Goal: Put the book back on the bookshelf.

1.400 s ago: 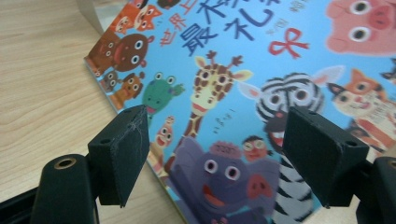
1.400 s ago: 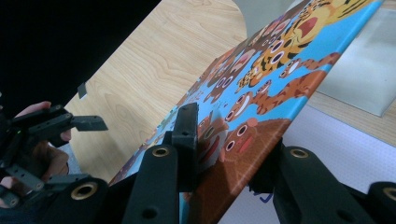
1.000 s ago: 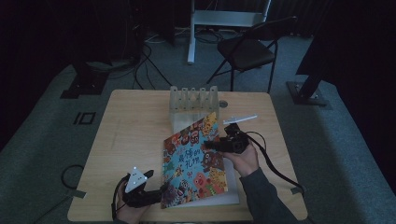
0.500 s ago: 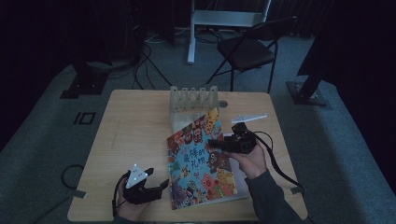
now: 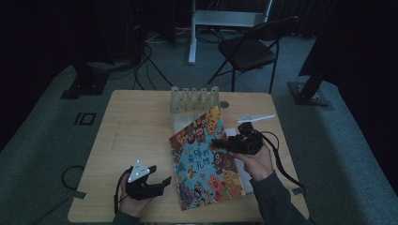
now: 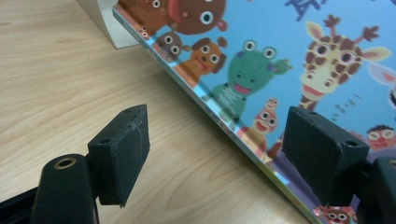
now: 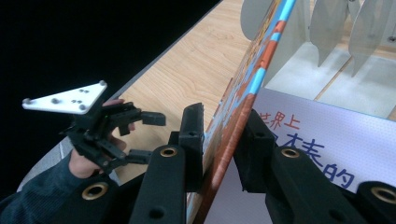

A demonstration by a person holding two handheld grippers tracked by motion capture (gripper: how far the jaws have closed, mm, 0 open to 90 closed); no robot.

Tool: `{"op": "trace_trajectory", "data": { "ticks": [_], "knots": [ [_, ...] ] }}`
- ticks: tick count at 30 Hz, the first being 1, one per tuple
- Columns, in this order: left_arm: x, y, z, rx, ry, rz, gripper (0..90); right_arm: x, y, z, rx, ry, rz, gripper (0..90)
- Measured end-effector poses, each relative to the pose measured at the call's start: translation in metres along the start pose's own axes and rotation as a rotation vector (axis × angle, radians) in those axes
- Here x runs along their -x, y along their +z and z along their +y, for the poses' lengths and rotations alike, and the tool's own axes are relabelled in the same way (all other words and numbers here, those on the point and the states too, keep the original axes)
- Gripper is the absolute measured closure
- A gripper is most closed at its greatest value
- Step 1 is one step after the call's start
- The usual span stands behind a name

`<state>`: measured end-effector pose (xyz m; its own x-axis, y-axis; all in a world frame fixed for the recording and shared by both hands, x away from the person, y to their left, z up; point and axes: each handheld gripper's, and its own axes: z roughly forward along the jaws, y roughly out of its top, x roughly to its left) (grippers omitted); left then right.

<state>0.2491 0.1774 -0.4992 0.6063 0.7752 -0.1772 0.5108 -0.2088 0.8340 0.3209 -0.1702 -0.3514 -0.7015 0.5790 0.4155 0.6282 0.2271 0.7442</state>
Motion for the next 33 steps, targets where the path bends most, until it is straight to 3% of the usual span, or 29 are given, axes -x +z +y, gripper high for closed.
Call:
{"op": "trace_trajectory", "data": {
  "ticks": [8, 12, 18, 22, 30, 33],
  "knots": [
    [-0.014, 0.012, 0.012, 0.016, -0.053, -0.072, 24.5, -0.008, -0.011, -0.001, 0.02, -0.026, -0.011, 75.2],
    [-0.018, 0.017, 0.019, 0.028, -0.052, -0.102, 26.8, -0.014, -0.018, -0.002, 0.028, -0.044, 0.013, 75.7],
    [-0.025, 0.026, 0.03, 0.047, -0.066, -0.154, 29.1, -0.021, -0.026, -0.005, 0.049, -0.057, 0.012, 75.9],
    [-0.031, 0.035, 0.035, 0.068, -0.088, -0.201, 25.6, -0.023, -0.034, -0.006, 0.066, -0.063, 0.018, 75.9],
    [-0.039, 0.052, 0.042, 0.059, -0.108, -0.278, 20.2, -0.028, -0.041, -0.009, 0.075, -0.082, 0.031, 75.9],
    [-0.042, 0.057, 0.042, 0.068, -0.126, -0.33, 19.7, -0.03, -0.042, -0.01, 0.074, -0.081, 0.038, 75.9]
  ]
}}
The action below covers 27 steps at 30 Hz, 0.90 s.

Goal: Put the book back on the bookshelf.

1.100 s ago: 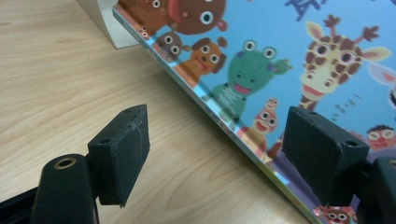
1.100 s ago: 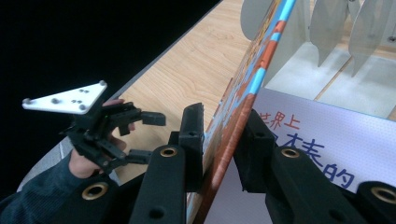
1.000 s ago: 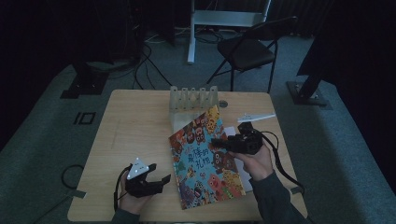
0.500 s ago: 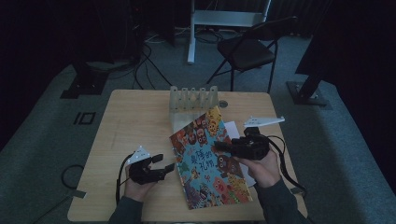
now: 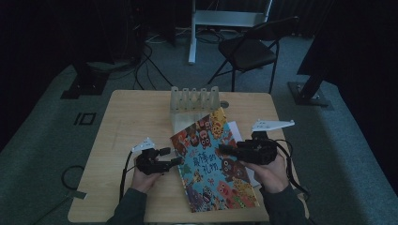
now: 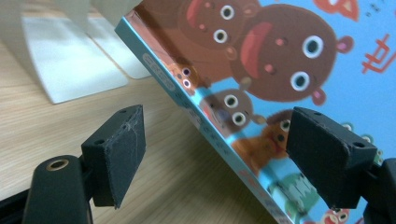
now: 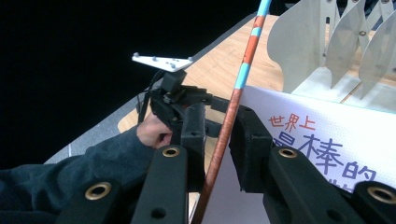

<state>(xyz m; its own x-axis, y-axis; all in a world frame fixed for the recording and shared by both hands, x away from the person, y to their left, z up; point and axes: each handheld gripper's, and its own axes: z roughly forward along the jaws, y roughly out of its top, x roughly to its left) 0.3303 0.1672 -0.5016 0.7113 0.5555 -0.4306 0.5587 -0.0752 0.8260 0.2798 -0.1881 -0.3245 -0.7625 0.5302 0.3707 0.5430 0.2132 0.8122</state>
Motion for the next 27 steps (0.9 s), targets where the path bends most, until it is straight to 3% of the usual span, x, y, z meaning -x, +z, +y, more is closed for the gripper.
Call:
{"op": "trace_trajectory", "data": {
  "ticks": [9, 17, 27],
  "knots": [
    [0.003, 0.003, 0.003, 0.002, 0.038, -0.079, 20.2, -0.002, -0.003, -0.001, 0.008, -0.006, 0.005, 75.9],
    [0.003, 0.004, 0.007, 0.017, 0.02, -0.138, 20.3, -0.006, -0.007, -0.004, 0.021, -0.012, 0.012, 75.8],
    [0.013, -0.002, 0.018, -0.012, 0.08, -0.085, 22.3, -0.004, -0.016, -0.011, 0.058, -0.038, 0.028, 75.5]
  ]
}}
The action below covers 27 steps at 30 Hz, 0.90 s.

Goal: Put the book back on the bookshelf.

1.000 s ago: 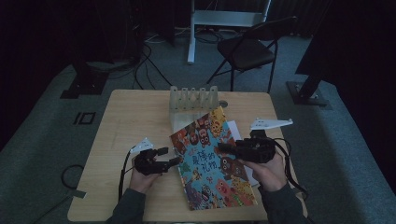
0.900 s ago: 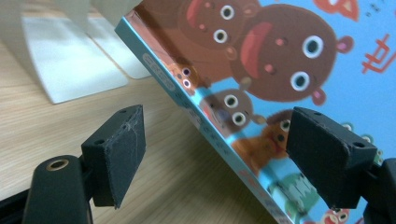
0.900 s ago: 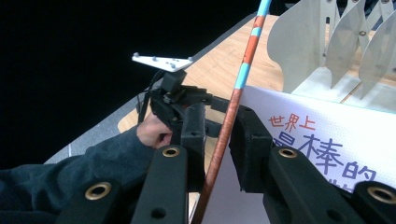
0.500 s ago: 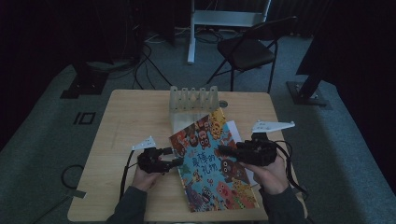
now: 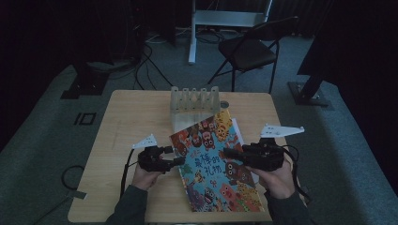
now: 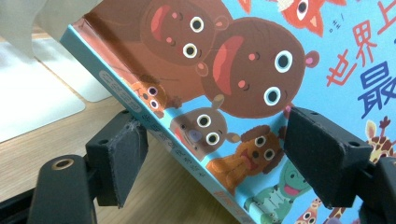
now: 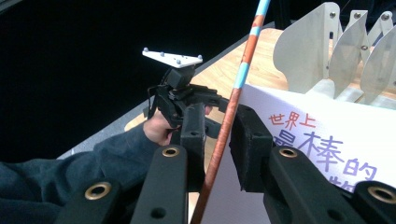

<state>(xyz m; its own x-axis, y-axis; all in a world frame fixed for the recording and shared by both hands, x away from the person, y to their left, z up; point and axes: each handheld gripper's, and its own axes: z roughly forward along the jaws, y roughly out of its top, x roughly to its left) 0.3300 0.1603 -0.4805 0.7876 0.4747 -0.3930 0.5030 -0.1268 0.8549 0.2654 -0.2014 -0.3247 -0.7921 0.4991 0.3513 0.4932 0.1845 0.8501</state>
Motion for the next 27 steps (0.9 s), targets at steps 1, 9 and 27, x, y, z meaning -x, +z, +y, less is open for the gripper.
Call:
{"op": "trace_trajectory", "data": {
  "ticks": [1, 9, 27],
  "knots": [
    [0.001, 0.0, 0.0, -0.004, 0.003, 0.003, 22.4, 0.0, 0.0, -0.001, 0.001, -0.005, 0.003, 75.5],
    [0.003, -0.004, 0.005, 0.021, 0.008, 0.007, 25.7, 0.005, -0.007, -0.004, 0.005, -0.03, 0.014, 75.1],
    [0.011, -0.018, 0.019, 0.065, 0.056, 0.04, 31.8, 0.023, -0.011, -0.025, -0.064, -0.116, -0.008, 80.1]
  ]
}}
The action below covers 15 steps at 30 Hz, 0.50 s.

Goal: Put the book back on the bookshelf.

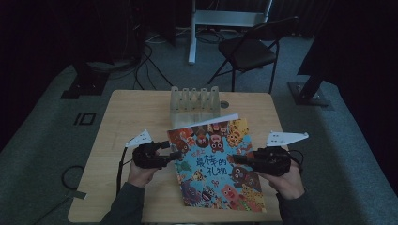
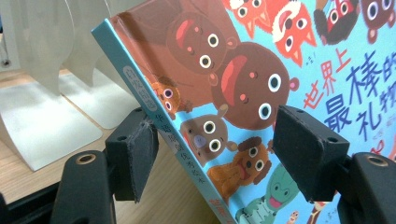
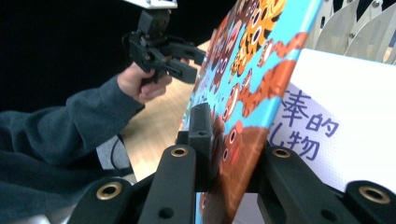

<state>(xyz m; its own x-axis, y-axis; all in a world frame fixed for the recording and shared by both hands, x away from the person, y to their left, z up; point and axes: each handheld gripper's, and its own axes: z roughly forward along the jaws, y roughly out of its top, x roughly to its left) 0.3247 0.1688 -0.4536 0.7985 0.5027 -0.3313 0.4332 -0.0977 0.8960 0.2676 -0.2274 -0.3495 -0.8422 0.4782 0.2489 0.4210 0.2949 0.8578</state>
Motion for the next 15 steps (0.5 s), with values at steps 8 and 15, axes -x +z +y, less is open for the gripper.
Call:
{"op": "trace_trajectory", "data": {
  "ticks": [8, 15],
  "knots": [
    [0.003, -0.004, 0.003, 0.014, 0.019, 0.005, 35.6, 0.009, 0.006, -0.01, -0.049, -0.005, -0.024, 77.2],
    [0.015, -0.006, 0.013, 0.038, 0.072, 0.001, 42.3, 0.015, 0.01, -0.017, -0.082, -0.025, -0.009, 76.7]
  ]
}}
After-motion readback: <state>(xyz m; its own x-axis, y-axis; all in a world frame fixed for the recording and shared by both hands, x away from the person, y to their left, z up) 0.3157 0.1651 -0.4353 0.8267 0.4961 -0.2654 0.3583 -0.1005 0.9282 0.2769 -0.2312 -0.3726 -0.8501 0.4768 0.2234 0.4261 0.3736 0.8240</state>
